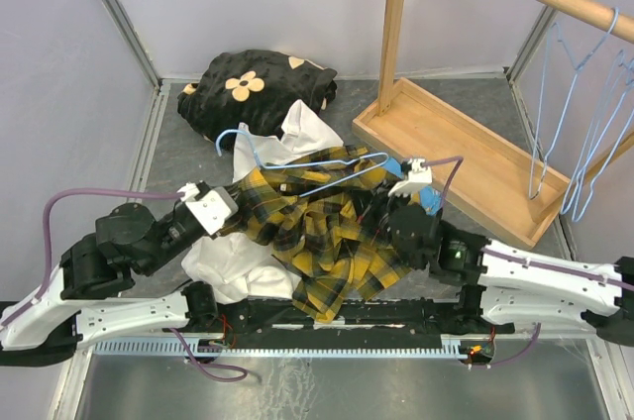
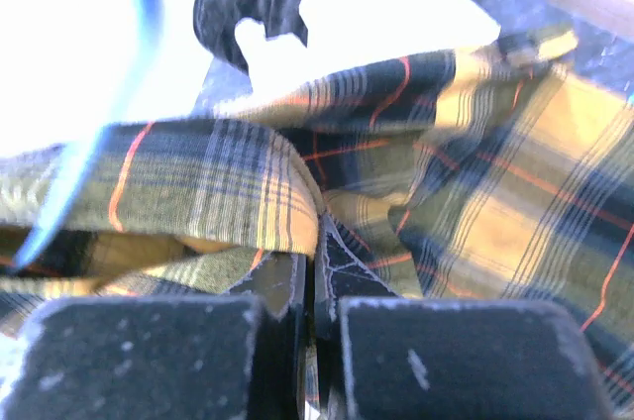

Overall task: Place the shirt on the hanger
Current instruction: Hang the shirt on the hanger.

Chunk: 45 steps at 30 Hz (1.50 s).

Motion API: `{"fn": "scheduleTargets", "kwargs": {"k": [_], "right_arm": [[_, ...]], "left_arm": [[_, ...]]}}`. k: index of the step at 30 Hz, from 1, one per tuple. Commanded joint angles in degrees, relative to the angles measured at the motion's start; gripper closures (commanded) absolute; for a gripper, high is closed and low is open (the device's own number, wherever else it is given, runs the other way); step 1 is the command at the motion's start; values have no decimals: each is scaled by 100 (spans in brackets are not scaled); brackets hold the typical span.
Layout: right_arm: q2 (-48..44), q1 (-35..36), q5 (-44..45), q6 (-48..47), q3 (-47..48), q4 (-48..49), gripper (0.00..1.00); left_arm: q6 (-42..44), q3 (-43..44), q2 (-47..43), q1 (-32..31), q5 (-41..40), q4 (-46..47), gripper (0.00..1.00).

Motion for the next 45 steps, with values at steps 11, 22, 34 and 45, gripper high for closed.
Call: {"fn": "scheduleTargets", "kwargs": {"k": [11,22,34,45], "right_arm": [[865,-2300,-3364,-1254,2861,-3620,100],[643,-3245,-3726,-1901,3592,-4909,100],[413,-3309,-3130,-2693,4507,-6675,100],[262,-3311,-2393,-3259,5335,-7227,100]], "left_arm": [[-322,-275,-753,-20,-456,-43,97],[-256,-276,-814,-23,-725,-199,97],[4,-197,-636,-20,-952,-417,97],[57,-214,-722,-18,-892,-508,97]]}}
